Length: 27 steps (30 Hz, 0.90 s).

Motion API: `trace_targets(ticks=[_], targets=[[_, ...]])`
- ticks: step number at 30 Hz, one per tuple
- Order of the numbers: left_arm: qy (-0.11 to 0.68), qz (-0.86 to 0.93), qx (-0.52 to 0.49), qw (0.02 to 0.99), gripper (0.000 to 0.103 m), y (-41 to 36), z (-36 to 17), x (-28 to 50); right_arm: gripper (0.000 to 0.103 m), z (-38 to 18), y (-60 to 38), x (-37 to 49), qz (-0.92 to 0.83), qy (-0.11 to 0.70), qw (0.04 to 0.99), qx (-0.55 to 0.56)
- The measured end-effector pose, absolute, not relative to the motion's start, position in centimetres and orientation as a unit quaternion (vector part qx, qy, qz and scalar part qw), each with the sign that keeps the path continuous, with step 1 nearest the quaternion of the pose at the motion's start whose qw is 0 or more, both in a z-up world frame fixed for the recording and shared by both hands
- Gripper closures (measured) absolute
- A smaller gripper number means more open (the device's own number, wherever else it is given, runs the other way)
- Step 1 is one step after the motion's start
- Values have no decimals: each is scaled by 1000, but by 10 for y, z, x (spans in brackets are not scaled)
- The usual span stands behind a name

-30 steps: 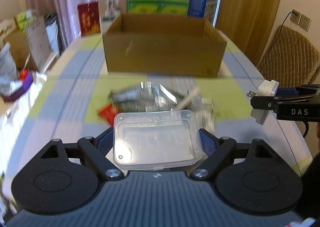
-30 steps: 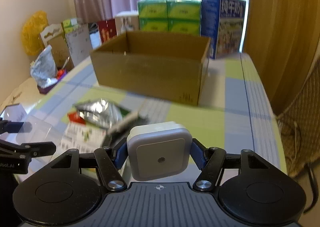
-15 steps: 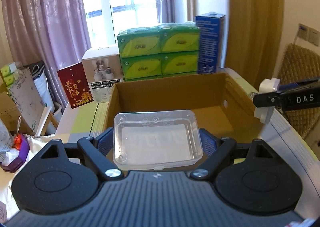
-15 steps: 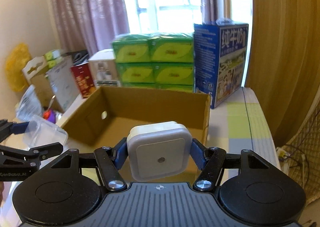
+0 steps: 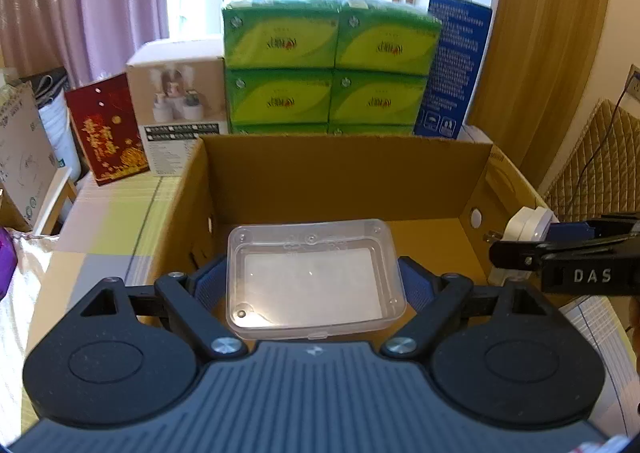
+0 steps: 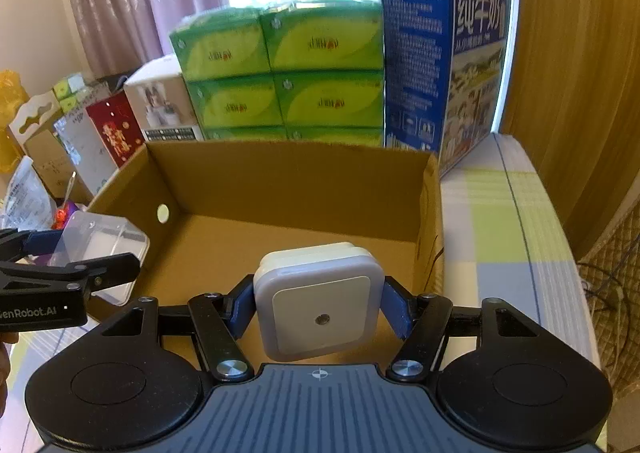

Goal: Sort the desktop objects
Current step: 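Carry both items into the cardboard box and open both grippers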

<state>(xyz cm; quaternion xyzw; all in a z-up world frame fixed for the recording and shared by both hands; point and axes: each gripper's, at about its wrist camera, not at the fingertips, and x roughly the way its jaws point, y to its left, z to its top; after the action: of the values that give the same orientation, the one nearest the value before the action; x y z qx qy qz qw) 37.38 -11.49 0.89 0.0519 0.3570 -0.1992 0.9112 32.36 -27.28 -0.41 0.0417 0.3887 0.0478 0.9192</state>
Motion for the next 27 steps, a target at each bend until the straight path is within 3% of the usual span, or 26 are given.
trace_targets(ticks=[5,8,19,21,22,27], targets=[[365,-197,55,908,17,-121,-1,384,41,-18,-272,330,47,402,913,44],[376,-194,55,905,11,-121,-5,390,41,-24,-271,332,49,407,911,43],[358,-192,41,913,11,-105,9,379,40,-26,-266,331,52,409,911,27],[354,-193,39,914,11,-101,14,375,25,-23,-262,329,55,403,913,18],[352,-193,40,915,11,-99,17,372,22,-21,-260,327,53,398,916,11],[339,-187,33,921,11,-87,31,357,21,-6,-253,313,43,376,926,-9]])
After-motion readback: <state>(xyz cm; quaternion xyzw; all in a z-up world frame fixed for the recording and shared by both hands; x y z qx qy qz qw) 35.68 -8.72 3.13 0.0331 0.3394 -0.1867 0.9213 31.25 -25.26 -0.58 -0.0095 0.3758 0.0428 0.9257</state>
